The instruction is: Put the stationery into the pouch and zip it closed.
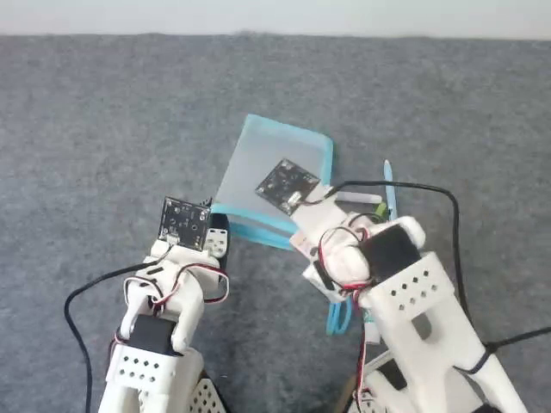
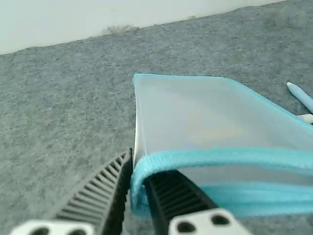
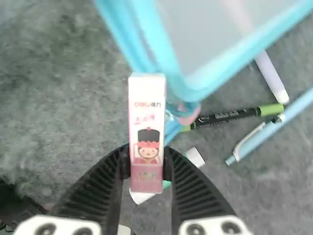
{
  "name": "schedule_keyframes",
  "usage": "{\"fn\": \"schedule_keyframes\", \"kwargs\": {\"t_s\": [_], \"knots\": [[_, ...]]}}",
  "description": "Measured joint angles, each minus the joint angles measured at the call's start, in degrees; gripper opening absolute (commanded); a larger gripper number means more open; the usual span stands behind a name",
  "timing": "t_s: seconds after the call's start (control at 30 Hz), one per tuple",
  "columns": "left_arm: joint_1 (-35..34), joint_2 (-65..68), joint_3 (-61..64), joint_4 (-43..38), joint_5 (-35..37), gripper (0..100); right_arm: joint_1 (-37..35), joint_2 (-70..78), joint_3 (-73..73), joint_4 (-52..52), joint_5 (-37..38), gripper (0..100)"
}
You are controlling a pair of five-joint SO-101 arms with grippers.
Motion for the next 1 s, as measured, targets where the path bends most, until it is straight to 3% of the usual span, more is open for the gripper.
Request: {"fn": "schedule_keyframes", "kwargs": {"t_s": [0.3, 0.5, 0.77, 1.0], "knots": [[0.44, 0.00, 0.00, -0.88, 0.00, 1, -2.11, 11.69, -4.57, 0.00, -0.44, 0.7], [1.49, 0.00, 0.00, -1.05, 0.00, 1, -1.93, 23.38, -13.71, 0.00, -4.57, 0.7], [3.43, 0.09, 0.00, -1.05, -0.88, 1, 4.22, 37.54, -29.45, 0.00, -12.22, 0.7], [5.36, 0.09, 1.32, -1.05, -2.73, 1, 5.01, 42.46, -36.84, 0.18, -15.91, 0.9]]}}
